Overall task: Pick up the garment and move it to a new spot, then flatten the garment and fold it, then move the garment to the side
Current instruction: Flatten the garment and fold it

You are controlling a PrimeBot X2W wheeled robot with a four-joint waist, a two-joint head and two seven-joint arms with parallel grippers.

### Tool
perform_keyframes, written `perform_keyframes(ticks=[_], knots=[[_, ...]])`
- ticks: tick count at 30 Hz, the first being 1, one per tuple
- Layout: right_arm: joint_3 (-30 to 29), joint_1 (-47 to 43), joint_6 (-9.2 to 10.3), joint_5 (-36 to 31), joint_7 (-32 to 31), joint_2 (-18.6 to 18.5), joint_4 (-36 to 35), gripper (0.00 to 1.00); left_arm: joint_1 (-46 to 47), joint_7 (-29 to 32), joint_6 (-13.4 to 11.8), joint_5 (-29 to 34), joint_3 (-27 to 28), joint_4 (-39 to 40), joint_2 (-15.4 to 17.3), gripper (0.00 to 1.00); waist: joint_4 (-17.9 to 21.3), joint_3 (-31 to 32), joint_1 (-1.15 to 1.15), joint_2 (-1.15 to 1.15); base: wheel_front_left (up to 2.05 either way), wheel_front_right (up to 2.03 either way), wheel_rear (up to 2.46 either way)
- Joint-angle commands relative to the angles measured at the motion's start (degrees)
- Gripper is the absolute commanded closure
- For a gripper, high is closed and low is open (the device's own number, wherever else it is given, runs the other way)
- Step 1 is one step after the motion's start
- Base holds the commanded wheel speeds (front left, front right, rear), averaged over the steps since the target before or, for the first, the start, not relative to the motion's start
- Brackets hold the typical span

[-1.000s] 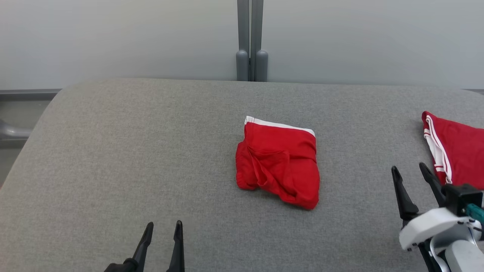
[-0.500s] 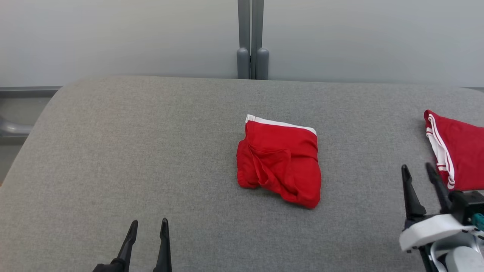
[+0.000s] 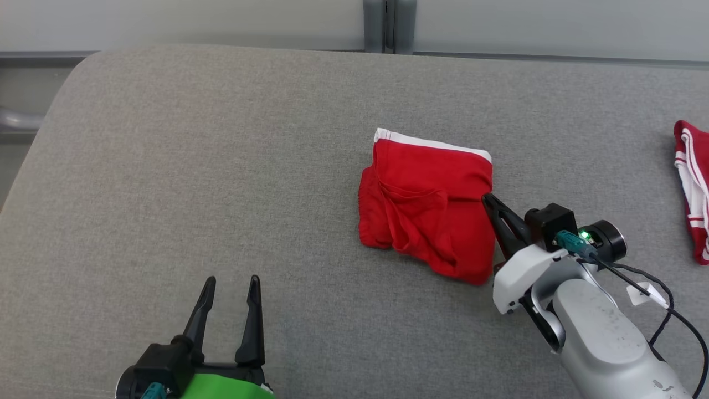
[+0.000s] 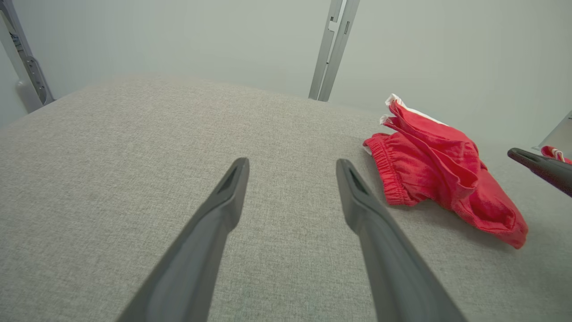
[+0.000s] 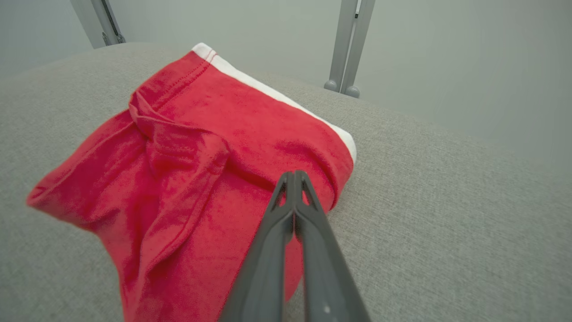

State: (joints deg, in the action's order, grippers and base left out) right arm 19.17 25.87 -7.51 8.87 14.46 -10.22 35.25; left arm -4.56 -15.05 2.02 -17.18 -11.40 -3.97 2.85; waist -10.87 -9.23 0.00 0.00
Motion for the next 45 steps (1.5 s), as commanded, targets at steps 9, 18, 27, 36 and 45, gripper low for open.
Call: perform_keyframes(ticks=[9, 18, 27, 36, 45], knots=[[6.49, 5.83, 0.05, 2.93, 0.63, 1.7, 9.85, 1.0, 1.35, -0.14, -0.69, -1.01, -0.3, -0.26, 0.11, 0.0, -3.7, -1.66, 0.0, 0.0, 0.0, 0.0, 0.0], [14.18, 7.91, 0.05, 6.76, 0.72, 2.9, 11.3, 1.0, 1.04, -0.14, -0.98, -1.6, -0.83, -0.4, 0.12, 0.0, -5.73, -0.89, 0.0, 0.0, 0.0, 0.0, 0.0], [25.71, 8.75, 0.03, 11.73, 0.66, 3.25, 11.26, 1.0, -0.49, -0.14, -1.08, -1.57, -0.61, -0.52, 0.11, 0.0, -7.03, 0.64, 0.0, 0.0, 0.0, 0.0, 0.0], [32.08, 6.69, 0.04, 14.96, 0.73, 1.15, 8.09, 1.0, -2.43, -0.14, -1.27, -1.31, 0.41, -0.39, 0.12, 0.0, -4.65, 4.13, 0.0, 0.0, 0.0, 0.0, 0.0], [25.22, 0.32, 0.04, 19.13, 0.74, -6.5, -0.42, 1.0, -5.77, -0.14, -0.8, -0.07, 3.37, -0.5, 0.12, 0.0, -0.43, 9.86, 0.0, 0.0, 0.0, 0.0, 0.0]])
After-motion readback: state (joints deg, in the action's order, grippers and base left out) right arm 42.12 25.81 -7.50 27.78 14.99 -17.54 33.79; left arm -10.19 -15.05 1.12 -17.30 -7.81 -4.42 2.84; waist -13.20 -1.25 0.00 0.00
